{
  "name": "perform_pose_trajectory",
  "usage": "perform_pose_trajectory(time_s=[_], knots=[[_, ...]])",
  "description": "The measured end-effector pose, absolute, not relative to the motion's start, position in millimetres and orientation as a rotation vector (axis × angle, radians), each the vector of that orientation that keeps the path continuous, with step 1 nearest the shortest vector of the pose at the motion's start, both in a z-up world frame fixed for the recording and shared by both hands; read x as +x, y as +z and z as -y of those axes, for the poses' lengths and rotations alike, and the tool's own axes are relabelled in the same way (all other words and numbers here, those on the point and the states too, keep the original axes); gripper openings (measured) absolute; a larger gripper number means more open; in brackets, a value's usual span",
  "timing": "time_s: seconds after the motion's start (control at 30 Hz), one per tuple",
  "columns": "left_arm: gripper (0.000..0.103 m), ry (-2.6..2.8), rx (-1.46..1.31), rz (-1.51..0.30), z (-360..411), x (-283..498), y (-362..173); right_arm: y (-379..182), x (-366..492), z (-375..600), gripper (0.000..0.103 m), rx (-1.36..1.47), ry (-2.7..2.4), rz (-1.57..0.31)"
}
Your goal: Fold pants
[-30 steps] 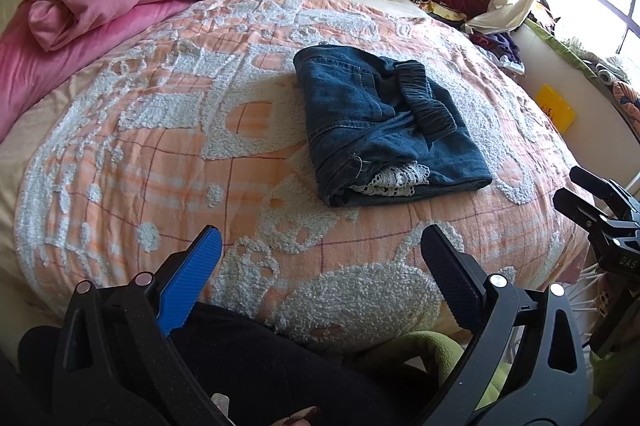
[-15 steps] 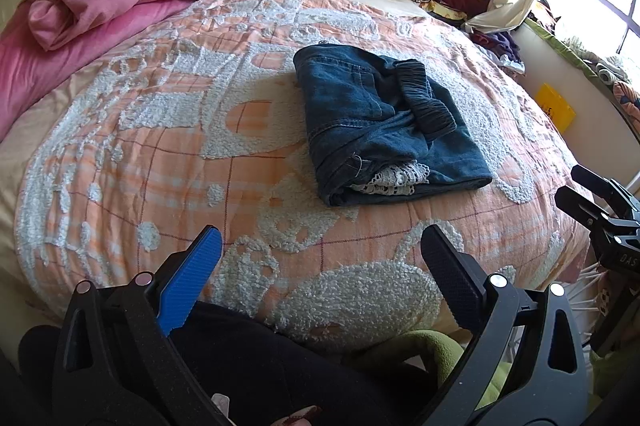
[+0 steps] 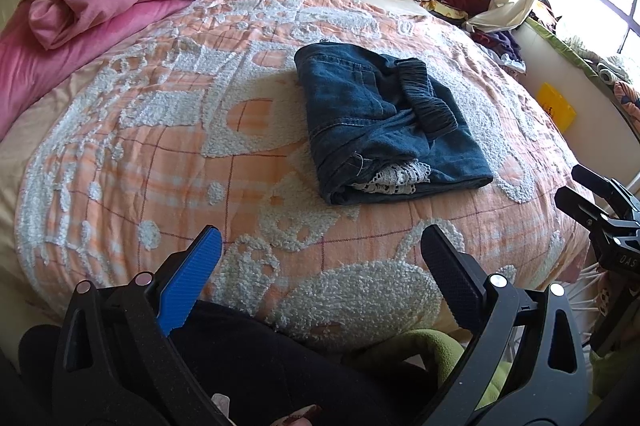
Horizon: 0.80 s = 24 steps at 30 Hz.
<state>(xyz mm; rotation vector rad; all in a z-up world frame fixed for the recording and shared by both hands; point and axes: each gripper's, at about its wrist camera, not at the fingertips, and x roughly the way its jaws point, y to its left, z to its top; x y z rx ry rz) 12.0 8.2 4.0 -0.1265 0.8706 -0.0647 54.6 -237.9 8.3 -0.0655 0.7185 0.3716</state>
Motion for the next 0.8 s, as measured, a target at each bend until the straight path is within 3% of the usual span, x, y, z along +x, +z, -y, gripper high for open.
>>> perform_pose_trajectory(time_s=[0.8], knots=[[0.093,0.005,-0.112,-0.885,-25.9,17.4,3.7,5.3,63.4,243.3,0.098,-0.069,0.342,-0.724]])
